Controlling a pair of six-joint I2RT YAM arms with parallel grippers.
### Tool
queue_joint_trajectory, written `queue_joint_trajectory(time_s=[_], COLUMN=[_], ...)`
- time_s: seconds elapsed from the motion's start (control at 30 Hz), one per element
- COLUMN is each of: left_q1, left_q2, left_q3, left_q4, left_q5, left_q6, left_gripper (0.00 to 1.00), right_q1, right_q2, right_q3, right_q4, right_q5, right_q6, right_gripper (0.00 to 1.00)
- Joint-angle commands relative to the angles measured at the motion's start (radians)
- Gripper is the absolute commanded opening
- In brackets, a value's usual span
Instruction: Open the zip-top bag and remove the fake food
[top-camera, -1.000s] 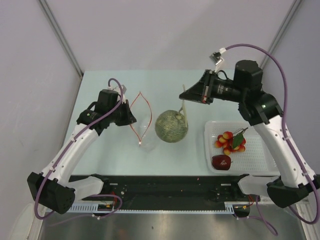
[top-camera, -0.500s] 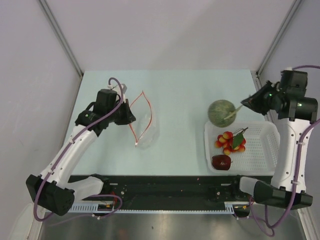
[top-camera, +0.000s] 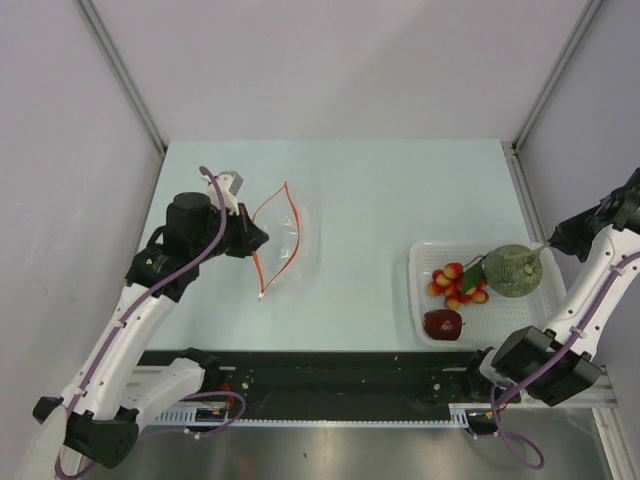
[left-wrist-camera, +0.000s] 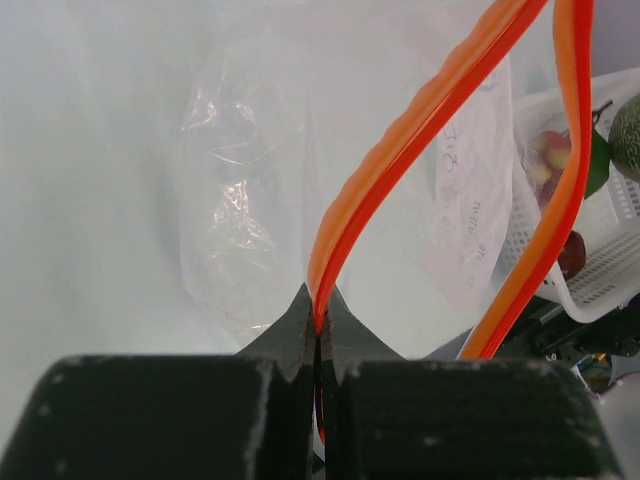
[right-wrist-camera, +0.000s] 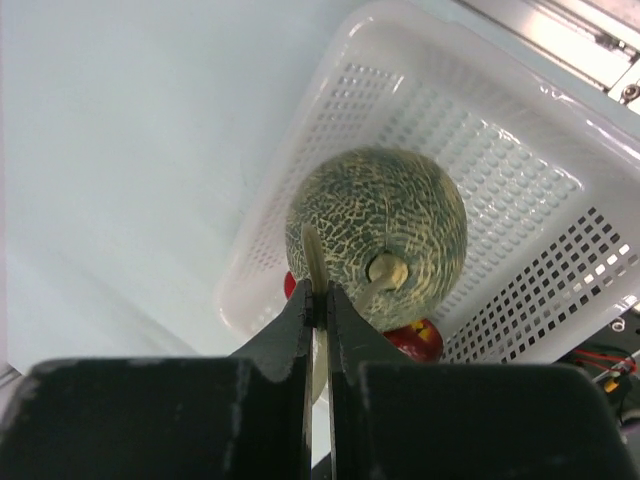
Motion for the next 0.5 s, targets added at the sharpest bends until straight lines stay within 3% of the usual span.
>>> queue_joint_trajectory(time_s=[0.0, 0.47], left_q1=[0.006, 0.004], left_q2=[-0.030, -0.053], left_q3=[-0.036, -0.021], left_q4=[0.026, -0.011], left_q5=[0.047, -0.038], left_q6=[0.024, 0.033], left_gripper=[0.00, 0.00], right_q1=[-0.007, -0.006], right_q2=[-0.006, 0.115], right_q3=[-0.067, -0.159], right_q4=[0.052, 0.166], right_q5=[-0.027, 0.002], right_q6=[-0.002, 0.016], right_gripper=[0.00, 0.00])
